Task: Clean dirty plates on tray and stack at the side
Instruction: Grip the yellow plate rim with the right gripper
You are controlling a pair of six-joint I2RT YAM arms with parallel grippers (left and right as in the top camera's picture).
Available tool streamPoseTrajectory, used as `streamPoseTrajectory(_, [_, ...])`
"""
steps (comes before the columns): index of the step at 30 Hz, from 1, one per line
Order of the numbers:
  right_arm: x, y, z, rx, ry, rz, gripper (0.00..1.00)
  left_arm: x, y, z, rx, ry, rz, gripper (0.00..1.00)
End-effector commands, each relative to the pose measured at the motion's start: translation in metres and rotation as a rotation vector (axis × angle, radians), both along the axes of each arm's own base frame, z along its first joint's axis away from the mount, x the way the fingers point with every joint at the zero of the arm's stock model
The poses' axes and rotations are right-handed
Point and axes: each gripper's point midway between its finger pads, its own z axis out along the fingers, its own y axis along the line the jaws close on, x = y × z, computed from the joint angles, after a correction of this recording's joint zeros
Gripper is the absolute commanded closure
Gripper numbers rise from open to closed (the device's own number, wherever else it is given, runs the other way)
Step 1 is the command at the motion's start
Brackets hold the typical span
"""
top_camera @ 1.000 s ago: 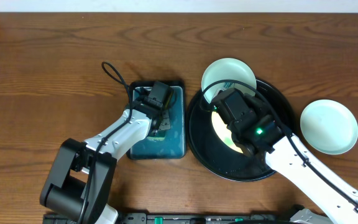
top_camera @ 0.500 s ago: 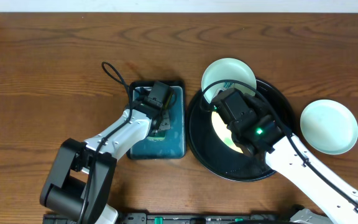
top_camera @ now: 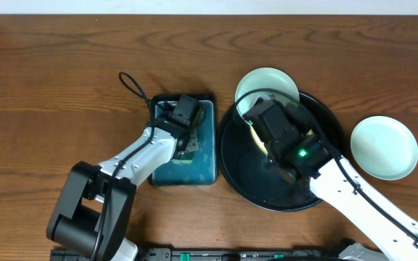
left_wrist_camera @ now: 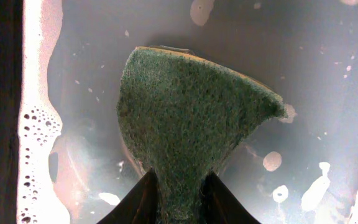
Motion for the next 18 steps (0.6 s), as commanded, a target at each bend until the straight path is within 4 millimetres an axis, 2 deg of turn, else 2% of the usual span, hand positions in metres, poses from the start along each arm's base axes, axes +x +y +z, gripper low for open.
streamPoseTrajectory(1, [0.0075,-0.0256,0.0434,-0.109,-0.198,-0.168,0.99,-0.0055,0.0052,-0.0096,0.023,0.032,0.009,0.74])
streamPoseTrajectory(3, [0.0087,-0.0272,0.0486,-0.111,-0.227,-0.186,0.99,-0.0055,0.0052,-0.0096,0.023,0.032,0.009,0.74])
streamPoseTrajectory(18, [0.0091,-0.0254,0.0466,-0.092,-0.223,-0.182,0.99,-0.0055,0.0052,-0.0096,0.023,0.032,0.009,0.74])
